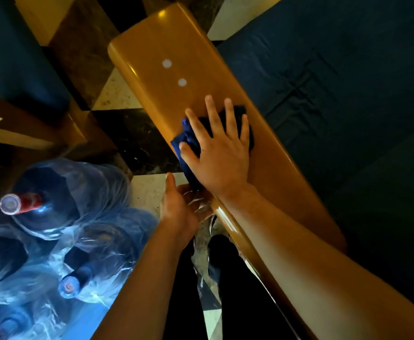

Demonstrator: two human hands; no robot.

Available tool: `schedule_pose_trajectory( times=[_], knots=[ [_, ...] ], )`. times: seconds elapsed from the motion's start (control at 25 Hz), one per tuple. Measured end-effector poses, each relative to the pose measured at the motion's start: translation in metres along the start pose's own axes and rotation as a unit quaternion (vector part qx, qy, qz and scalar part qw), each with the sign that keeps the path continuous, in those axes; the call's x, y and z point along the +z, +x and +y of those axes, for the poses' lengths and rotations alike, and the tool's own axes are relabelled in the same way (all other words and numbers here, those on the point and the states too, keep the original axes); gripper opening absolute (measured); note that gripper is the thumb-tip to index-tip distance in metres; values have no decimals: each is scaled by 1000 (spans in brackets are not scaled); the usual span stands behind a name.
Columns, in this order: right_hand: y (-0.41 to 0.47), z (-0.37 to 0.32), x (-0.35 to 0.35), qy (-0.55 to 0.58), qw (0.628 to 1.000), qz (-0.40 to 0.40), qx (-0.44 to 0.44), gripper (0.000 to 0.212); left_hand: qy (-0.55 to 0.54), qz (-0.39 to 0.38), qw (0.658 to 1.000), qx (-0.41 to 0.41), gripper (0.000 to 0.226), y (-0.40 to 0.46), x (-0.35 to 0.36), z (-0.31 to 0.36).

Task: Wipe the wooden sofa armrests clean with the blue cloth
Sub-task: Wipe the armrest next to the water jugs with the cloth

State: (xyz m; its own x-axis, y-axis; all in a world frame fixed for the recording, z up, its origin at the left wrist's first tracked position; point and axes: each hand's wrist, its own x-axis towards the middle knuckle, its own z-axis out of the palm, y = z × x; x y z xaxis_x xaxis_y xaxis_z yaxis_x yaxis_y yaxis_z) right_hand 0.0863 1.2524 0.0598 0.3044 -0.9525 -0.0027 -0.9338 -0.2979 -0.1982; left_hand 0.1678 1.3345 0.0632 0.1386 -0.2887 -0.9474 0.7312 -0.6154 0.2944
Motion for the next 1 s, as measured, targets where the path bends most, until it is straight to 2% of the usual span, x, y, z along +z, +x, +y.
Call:
schedule_pose_trajectory(
  times=[0.16,0.2,0.28,0.36,0.4,0.48,0.52,0.64,0.68,0.76,0.92,1.0],
  knots=[
    [-99,32,-17,-20,995,-58,-81,68,31,-4,998,-54,70,4,4,16],
    [-119,47,-25,-26,995,-77,-60,68,27,-1,998,-58,66,9,8,26],
    [-112,77,-36,-38,992,-95,70,67,11,14,1000,-22,57,16,22,48],
    [-52,90,-40,3,977,-81,198,67,13,32,999,21,51,18,38,76],
    [-9,92,-40,57,973,-74,212,66,5,48,998,35,50,19,43,88],
    [82,83,-30,159,966,-91,181,63,-18,68,996,62,55,24,47,103],
    [122,69,-23,169,969,-90,158,64,-17,69,995,68,61,24,46,109],
    [177,7,-4,46,993,-27,103,66,8,66,995,81,69,27,34,128],
    [168,-11,-3,1,996,-6,83,63,7,64,994,83,70,31,30,138],
    [111,-30,-5,-19,1000,1,25,59,5,58,995,78,69,36,25,156],
    [-10,-28,-12,-42,997,-63,-17,65,18,56,996,73,69,43,26,177],
    [10,-29,-7,-47,995,-78,-36,68,11,50,997,65,69,47,27,183]
  ],
)
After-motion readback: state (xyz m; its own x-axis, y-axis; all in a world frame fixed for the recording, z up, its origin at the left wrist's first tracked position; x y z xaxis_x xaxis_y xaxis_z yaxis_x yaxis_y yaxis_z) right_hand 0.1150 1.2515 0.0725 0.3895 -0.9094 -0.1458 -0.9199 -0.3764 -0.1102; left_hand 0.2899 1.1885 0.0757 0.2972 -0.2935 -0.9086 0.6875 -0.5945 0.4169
